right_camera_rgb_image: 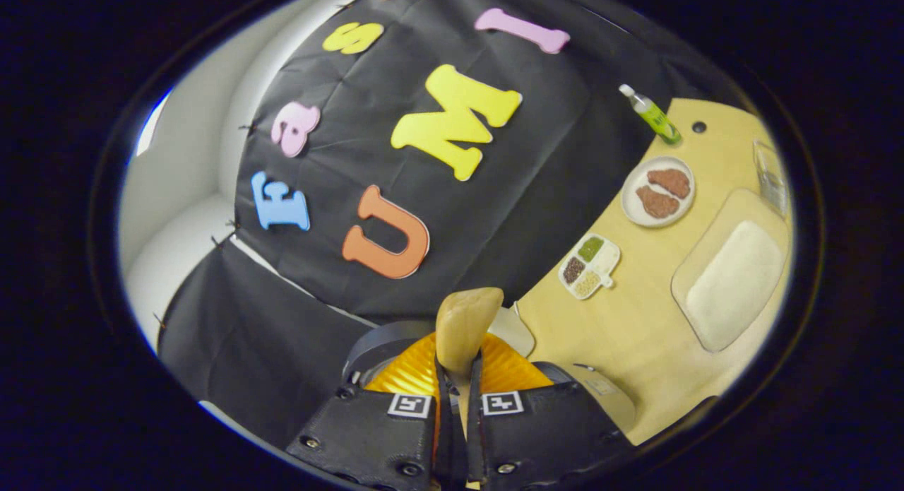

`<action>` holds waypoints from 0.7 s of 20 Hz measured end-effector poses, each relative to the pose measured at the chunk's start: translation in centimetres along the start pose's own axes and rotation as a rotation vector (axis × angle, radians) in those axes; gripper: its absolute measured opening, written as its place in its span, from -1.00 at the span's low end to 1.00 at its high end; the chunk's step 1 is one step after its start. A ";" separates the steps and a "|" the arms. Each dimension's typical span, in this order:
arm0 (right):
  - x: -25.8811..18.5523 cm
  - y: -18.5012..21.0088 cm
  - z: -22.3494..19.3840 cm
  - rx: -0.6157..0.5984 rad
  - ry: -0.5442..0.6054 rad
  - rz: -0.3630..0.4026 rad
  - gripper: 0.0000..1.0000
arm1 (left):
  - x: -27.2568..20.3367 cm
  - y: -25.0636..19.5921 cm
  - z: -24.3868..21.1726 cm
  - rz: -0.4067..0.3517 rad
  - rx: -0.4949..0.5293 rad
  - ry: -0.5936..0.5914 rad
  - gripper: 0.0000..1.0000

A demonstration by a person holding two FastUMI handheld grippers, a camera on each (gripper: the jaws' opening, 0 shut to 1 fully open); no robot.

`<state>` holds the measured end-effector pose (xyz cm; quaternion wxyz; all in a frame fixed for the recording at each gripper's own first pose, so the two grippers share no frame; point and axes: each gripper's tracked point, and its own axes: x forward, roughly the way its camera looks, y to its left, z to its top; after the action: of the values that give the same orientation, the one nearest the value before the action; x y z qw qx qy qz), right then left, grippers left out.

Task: Close the left gripper, press the button to open the rice cooker; take a wooden spoon from the chopstick holder with the right hand, scoop a spoonful of rice and pour it into the rice cooker, then put the wooden spoon back into the chopstick holder.

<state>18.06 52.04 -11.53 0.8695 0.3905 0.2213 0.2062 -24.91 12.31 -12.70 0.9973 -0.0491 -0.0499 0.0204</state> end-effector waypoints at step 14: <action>-1.2 5.6 -5.1 -0.589 -0.108 0.035 -0.74 | 0.1 -0.6 -1.2 -0.040 -0.008 0.017 0.89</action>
<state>13.22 57.85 -9.99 0.9521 0.1357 0.0987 0.2555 -24.69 11.64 -13.80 0.9977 -0.0523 -0.0424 -0.0004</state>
